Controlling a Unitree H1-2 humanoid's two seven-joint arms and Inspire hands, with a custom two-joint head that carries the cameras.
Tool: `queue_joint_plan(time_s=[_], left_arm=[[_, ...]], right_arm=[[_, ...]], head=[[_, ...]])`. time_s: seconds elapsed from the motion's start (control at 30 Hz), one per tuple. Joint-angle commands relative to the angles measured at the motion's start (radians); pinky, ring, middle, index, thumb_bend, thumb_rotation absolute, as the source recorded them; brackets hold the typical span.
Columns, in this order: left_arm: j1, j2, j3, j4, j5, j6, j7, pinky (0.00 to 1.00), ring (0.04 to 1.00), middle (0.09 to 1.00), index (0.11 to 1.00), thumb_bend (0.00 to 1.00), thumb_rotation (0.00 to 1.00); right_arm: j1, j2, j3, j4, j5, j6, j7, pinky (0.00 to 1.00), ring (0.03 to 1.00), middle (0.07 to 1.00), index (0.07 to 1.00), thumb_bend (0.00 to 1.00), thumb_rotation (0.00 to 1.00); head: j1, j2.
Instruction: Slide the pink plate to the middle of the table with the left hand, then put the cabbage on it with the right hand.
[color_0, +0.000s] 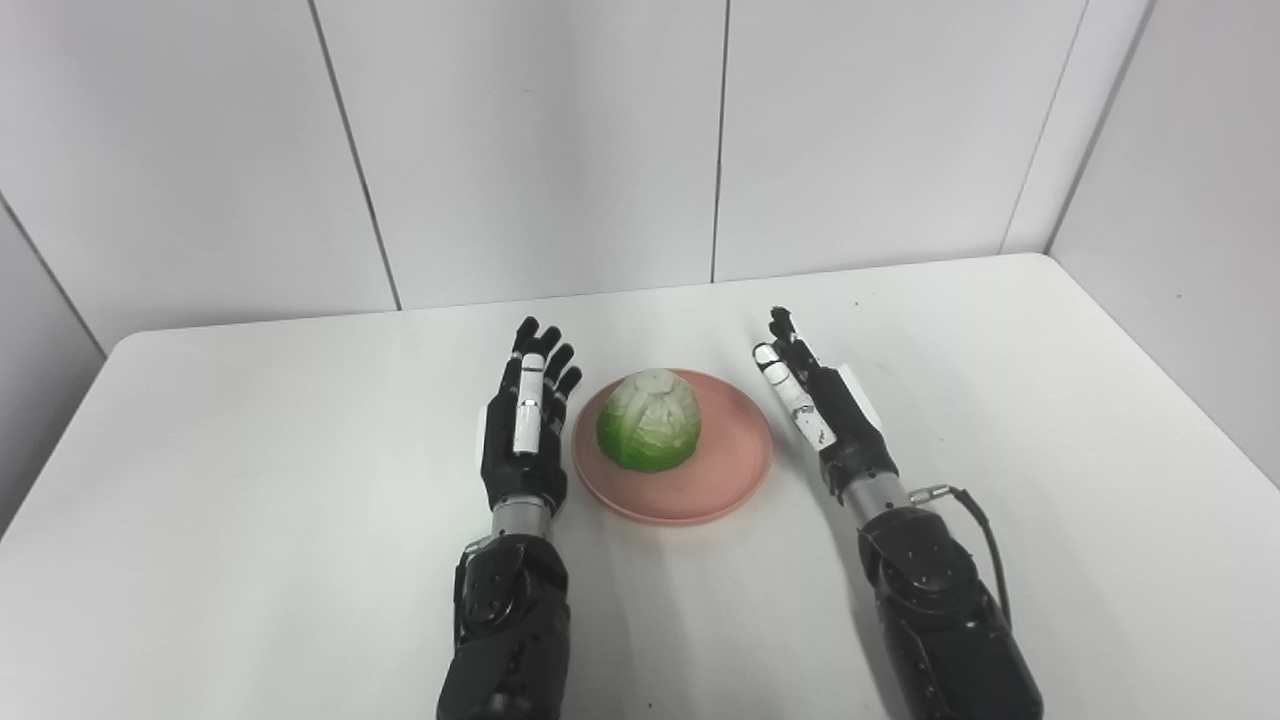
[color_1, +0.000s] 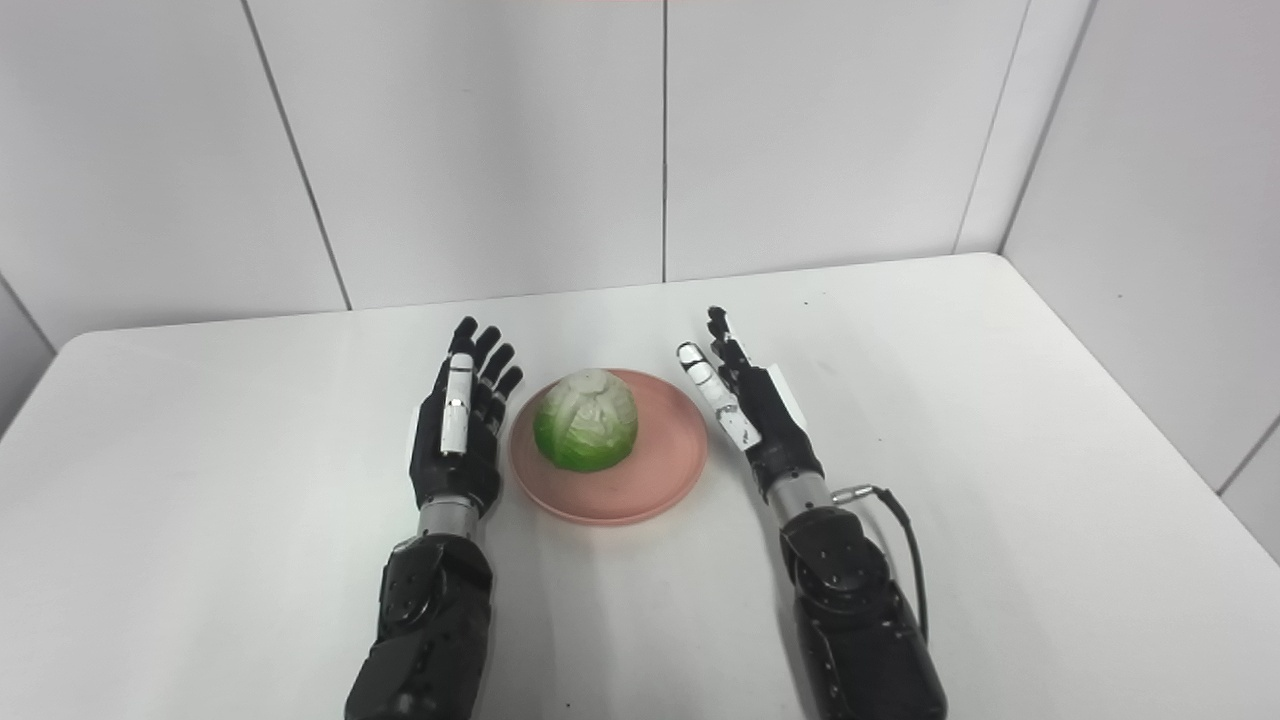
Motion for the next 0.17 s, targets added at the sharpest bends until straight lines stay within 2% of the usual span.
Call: queue_joint_plan(time_s=[0.0,0.03,0.07,0.1,0.13], left_arm=[[-0.031,0.000,0.011,-0.019,-0.037,-0.034,-0.054,0.92,0.927,0.938,0.948,0.50,0.57],[-0.028,0.000,0.014,-0.024,-0.058,-0.029,-0.077,0.91,0.919,0.928,0.961,0.48,0.55],[-0.017,0.018,-0.014,-0.039,-0.014,-0.017,-0.075,0.92,0.929,0.933,0.970,0.49,0.59],[-0.010,0.031,-0.035,-0.049,0.019,-0.007,-0.071,0.97,0.956,0.952,0.984,0.52,0.71],[-0.001,0.046,-0.057,-0.059,0.062,0.002,-0.054,0.97,0.959,0.954,0.985,0.52,0.73]], right_arm=[[-0.041,0.021,-0.022,-0.002,0.055,-0.075,-0.014,1.00,1.000,1.000,1.000,0.66,0.92],[-0.040,0.032,-0.030,0.014,0.080,-0.090,-0.013,1.00,1.000,1.000,1.000,0.66,0.93],[-0.039,0.043,-0.039,0.034,0.112,-0.103,-0.003,1.00,1.000,1.000,1.000,0.66,0.91],[-0.038,0.050,-0.044,0.049,0.134,-0.113,0.004,1.00,1.000,1.000,1.000,0.67,0.91],[-0.036,0.054,-0.045,0.058,0.144,-0.120,0.007,1.00,1.000,1.000,1.000,0.67,0.91]], head=[[-0.003,-0.001],[-0.003,-0.001],[-0.006,0.000],[-0.006,0.000],[-0.009,0.000]])
